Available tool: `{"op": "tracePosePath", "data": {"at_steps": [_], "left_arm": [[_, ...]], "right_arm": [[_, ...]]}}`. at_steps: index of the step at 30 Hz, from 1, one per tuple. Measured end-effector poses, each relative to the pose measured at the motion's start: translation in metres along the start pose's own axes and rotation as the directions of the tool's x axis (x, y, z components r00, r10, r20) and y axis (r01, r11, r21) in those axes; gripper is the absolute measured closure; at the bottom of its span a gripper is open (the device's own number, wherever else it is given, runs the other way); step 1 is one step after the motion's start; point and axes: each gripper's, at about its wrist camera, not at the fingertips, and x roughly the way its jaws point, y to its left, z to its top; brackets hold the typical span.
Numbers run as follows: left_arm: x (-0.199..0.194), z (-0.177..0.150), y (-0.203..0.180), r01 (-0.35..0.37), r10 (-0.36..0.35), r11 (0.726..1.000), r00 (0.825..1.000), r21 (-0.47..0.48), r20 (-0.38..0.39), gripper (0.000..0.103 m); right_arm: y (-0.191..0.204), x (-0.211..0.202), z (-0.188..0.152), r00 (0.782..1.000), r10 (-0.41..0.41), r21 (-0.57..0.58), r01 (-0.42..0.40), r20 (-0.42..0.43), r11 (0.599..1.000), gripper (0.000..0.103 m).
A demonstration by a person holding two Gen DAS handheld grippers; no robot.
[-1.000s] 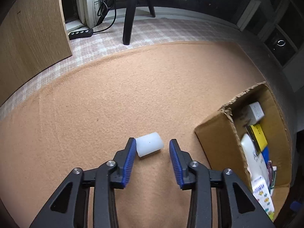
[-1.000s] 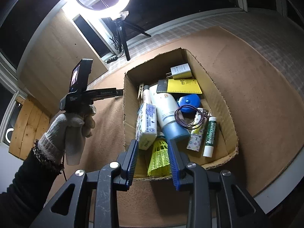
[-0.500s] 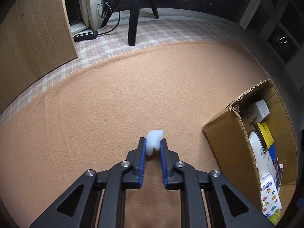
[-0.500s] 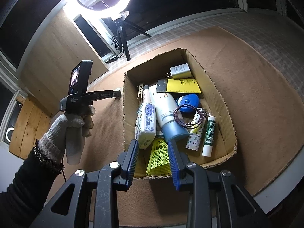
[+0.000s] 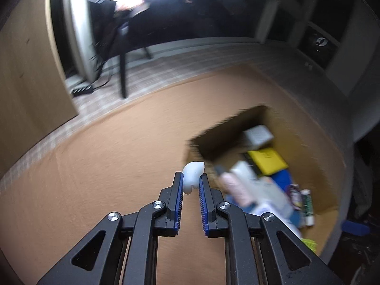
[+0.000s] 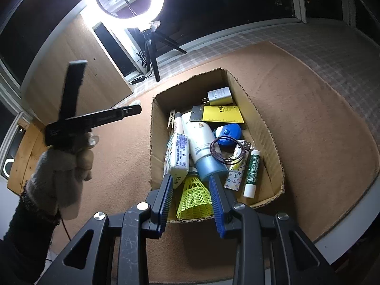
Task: Organize objects
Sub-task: 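Carry the white cylinder over the box with the left tool and release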
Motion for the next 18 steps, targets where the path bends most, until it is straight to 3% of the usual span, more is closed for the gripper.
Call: {"op": "tracePosePath", "data": {"at_steps": [6, 14, 18], "left_arm": [[-0.005, -0.005, -0.057, 0.087, -0.086, 0.992, 0.996, 0.09, -0.022, 0.089], [0.001, -0.004, -0.095, 0.141, -0.137, 0.983, 0.99, 0.117, -0.044, 0.087], [0.001, -0.003, -0.103, 0.157, -0.152, 0.98, 0.987, 0.125, -0.047, 0.069]], "right_arm": [[-0.001, -0.003, -0.003, 1.0, -0.029, -0.01, 0.029, 0.007, 1.0, 0.074], [-0.005, -0.006, -0.007, 0.999, -0.043, -0.008, 0.043, 0.002, 0.999, 0.074], [-0.006, -0.006, -0.009, 0.999, -0.05, -0.007, 0.05, -0.001, 0.999, 0.074]]}}
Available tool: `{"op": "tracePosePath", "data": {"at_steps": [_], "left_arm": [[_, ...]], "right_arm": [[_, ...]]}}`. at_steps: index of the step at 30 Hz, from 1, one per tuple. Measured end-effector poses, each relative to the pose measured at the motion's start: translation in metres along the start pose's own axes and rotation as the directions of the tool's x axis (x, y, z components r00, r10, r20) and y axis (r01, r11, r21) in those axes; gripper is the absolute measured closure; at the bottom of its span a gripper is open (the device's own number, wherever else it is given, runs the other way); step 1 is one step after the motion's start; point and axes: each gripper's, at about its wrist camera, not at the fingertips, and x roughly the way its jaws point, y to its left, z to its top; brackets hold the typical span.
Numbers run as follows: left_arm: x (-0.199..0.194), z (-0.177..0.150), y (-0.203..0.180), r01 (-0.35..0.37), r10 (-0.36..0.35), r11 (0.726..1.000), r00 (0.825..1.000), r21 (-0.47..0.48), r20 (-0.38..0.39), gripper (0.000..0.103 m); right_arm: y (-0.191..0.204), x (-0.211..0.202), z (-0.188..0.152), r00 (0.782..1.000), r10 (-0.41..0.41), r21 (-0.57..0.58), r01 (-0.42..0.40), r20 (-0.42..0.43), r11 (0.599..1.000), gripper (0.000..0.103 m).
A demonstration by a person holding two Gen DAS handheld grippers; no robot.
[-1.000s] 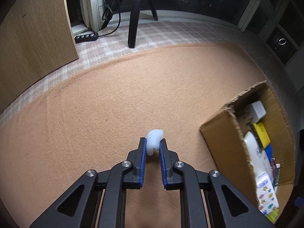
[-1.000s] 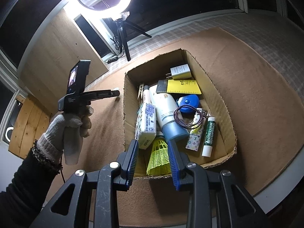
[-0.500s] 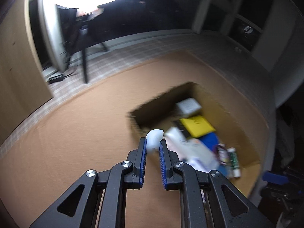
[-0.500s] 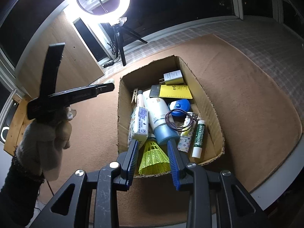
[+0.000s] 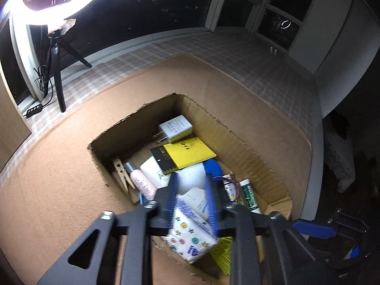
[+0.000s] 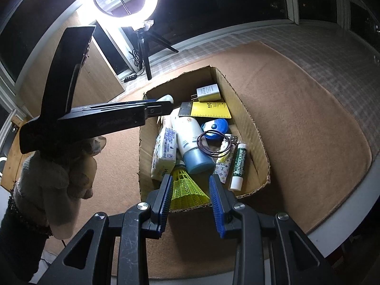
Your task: Organize objects
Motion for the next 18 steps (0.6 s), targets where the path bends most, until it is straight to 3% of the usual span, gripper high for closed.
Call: {"op": "tracePosePath", "data": {"at_steps": [4, 7, 11, 18], "left_arm": [[-0.004, 0.0, 0.0, 0.009, -0.008, 1.0, 1.0, -0.008, 0.005, 0.049], [-0.014, -0.004, 0.004, -0.015, 0.016, 1.0, 1.0, -0.013, 0.015, 0.048], [-0.03, -0.015, 0.019, -0.061, 0.062, 0.998, 0.998, -0.034, 0.022, 0.048], [-0.079, -0.059, 0.06, -0.17, 0.176, 0.975, 0.984, -0.141, 0.035, 0.047]], "right_arm": [[0.0, -0.002, 0.0, 1.0, -0.005, 0.0, 0.005, 0.001, 1.0, 0.068], [0.002, -0.003, 0.0, 1.0, -0.013, -0.004, 0.013, 0.01, 1.0, 0.061], [0.011, -0.004, 0.001, 1.0, -0.01, -0.019, 0.011, 0.015, 1.0, 0.06], [0.043, 0.002, 0.001, 1.0, 0.023, -0.076, -0.022, 0.01, 0.997, 0.046]]}}
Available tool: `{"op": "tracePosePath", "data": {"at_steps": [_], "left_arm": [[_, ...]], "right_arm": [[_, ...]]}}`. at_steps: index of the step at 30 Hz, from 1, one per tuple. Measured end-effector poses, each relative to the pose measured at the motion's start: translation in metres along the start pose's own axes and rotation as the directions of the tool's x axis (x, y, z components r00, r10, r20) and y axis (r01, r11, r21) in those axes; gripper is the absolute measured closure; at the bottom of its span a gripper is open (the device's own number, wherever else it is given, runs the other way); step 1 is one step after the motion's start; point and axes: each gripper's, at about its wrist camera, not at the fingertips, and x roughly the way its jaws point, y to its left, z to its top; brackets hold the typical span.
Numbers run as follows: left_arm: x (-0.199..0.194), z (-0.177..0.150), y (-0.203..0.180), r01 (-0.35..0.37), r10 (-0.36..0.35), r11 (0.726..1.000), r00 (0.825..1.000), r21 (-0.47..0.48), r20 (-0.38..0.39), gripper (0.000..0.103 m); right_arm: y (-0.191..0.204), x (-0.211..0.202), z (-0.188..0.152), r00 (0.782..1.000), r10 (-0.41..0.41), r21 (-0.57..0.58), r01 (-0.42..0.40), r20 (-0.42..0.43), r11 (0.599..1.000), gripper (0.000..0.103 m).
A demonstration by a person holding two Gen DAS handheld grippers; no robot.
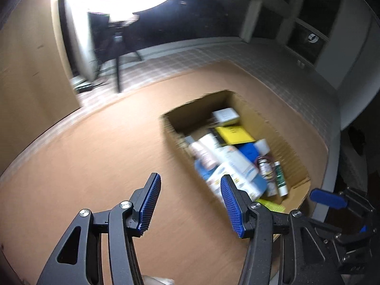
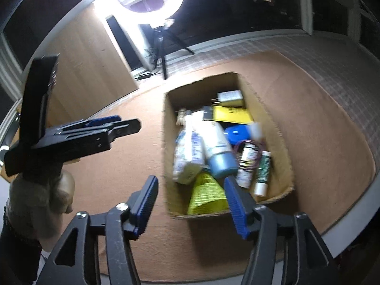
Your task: Organize objects
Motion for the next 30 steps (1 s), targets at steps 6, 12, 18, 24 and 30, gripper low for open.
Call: {"op": "tracePosePath", "data": {"at_steps": [6, 12, 18, 24, 30], "left_arm": [[-0.049, -0.035, 0.044, -0.111, 0.116, 0.99, 0.992, -0.085, 0.048, 0.039], [-0.1, -0.078, 0.085, -0.211, 0.231, 0.959, 0.969, -0.189, 0.086, 0.032], [-0.135, -0.113, 0.115, -0.265, 0.299, 0.925, 0.95, -0.273, 0.091, 0.016], [-0.162, -0.144, 0.136, -0.32, 0.364, 0.891, 0.927, -0.321, 0.088, 0.011], [-0.177, -0.171, 0.158, -0.339, 0.389, 0.858, 0.919, -0.386, 0.058, 0.011]], "right_arm": [[0.052, 0.017, 0.005, 0.999, 0.032, -0.097, -0.033, -0.014, 0.995, 0.042], [0.108, 0.026, 0.008, 0.999, 0.054, -0.21, -0.053, 0.0, 0.976, 0.034], [0.163, 0.033, 0.006, 0.997, 0.076, -0.311, -0.068, 0.011, 0.948, 0.034], [0.2, 0.042, 0.0, 0.994, 0.113, -0.356, -0.108, -0.008, 0.928, 0.034], [0.225, 0.046, -0.008, 0.993, 0.122, -0.391, -0.111, 0.002, 0.914, 0.034]]}}
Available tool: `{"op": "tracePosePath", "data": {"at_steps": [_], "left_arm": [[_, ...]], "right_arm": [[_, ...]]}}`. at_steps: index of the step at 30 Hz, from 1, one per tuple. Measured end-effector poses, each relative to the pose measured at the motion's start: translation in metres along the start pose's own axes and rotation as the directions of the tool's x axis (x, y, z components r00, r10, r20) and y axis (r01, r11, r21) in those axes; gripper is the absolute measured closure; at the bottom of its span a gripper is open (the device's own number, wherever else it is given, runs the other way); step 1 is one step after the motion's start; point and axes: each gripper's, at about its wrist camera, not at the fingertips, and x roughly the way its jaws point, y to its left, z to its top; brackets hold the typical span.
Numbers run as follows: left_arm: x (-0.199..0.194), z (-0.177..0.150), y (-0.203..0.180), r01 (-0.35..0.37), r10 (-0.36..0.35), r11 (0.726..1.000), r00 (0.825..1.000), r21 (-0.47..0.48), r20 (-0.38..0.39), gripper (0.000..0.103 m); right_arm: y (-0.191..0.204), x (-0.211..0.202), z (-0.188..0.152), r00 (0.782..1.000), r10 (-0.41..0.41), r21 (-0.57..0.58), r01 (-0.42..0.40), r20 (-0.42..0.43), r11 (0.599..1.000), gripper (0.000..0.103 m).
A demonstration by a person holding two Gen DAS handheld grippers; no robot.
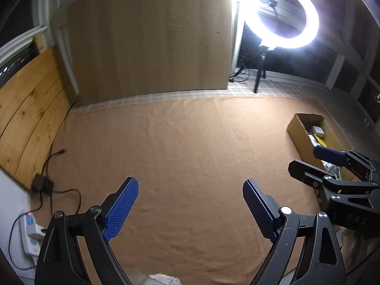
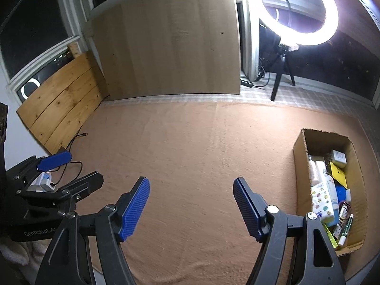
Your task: Organize objects
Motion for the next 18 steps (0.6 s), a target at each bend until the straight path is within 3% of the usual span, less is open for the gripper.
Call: {"op": "tracePosePath", "data": {"at_steps": [18], "left_arm": [[0.005, -0.022, 0.039, -0.04, 0.038, 0.998, 0.998, -0.053, -0.043, 0.011]], "right_arm": [[0.025, 0.009, -0.012, 0.999, -0.045, -0.035, 0.046, 0.003, 0.998, 0.034]]}}
